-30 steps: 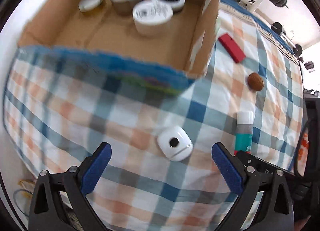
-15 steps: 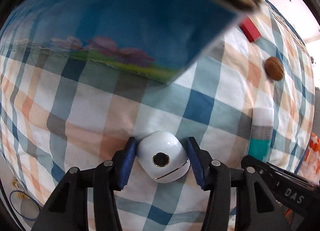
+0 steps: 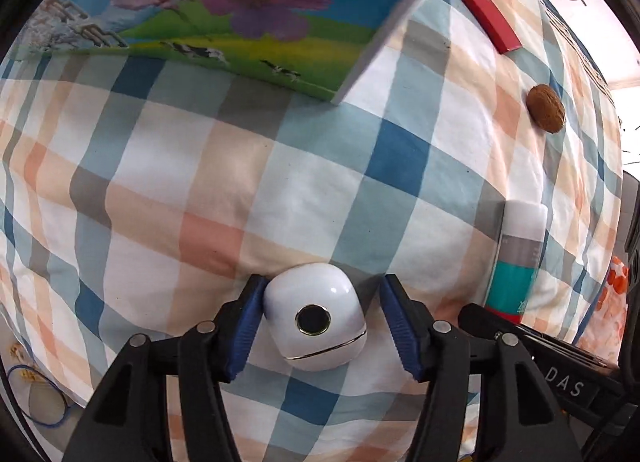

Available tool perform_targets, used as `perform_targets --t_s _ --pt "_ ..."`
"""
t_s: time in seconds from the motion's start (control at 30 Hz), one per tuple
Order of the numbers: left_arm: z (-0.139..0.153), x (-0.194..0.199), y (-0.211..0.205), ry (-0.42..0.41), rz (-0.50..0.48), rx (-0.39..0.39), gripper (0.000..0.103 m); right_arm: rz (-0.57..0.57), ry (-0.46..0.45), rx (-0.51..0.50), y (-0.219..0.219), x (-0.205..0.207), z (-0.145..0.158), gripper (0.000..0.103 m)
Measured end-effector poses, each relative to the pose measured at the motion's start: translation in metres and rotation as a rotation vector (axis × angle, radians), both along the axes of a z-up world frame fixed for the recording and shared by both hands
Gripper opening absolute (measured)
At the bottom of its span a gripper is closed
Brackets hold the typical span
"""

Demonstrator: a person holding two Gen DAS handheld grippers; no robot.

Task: Organize rigid objects
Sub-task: 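Carry the tube and white object into the box and lower them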

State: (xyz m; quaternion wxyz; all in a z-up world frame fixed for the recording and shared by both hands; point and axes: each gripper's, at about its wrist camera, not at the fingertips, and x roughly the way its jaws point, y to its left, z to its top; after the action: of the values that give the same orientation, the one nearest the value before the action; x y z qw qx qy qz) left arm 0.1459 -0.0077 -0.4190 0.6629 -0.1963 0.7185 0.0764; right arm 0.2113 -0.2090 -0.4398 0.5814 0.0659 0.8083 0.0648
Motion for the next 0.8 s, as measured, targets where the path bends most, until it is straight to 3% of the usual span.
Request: perform_targets --t_s 0.07,0.4,0.6,0.8 --pt "0.004 0.004 -0.006 -0.010 -0.041 0.027 0.044 0.008 -0.002 -0.010 -0.005 0.001 0.002 0.042" --pt "0.035 0.004 -0.031 -0.070 -0.129 0.064 0.044 0.083 -0.063 -0.029 0.021 -0.005 0.020 0.036" --pt "0.061 0.008 -0.057 -0.122 -0.174 0.060 0.044 0.094 -0.100 0.004 0.001 -0.003 0.054 0.034" --pt "0.108 0.014 -0.067 -0.200 -0.226 0.030 0.044 0.081 -0.138 0.044 -0.020 0.001 0.095 0.034"
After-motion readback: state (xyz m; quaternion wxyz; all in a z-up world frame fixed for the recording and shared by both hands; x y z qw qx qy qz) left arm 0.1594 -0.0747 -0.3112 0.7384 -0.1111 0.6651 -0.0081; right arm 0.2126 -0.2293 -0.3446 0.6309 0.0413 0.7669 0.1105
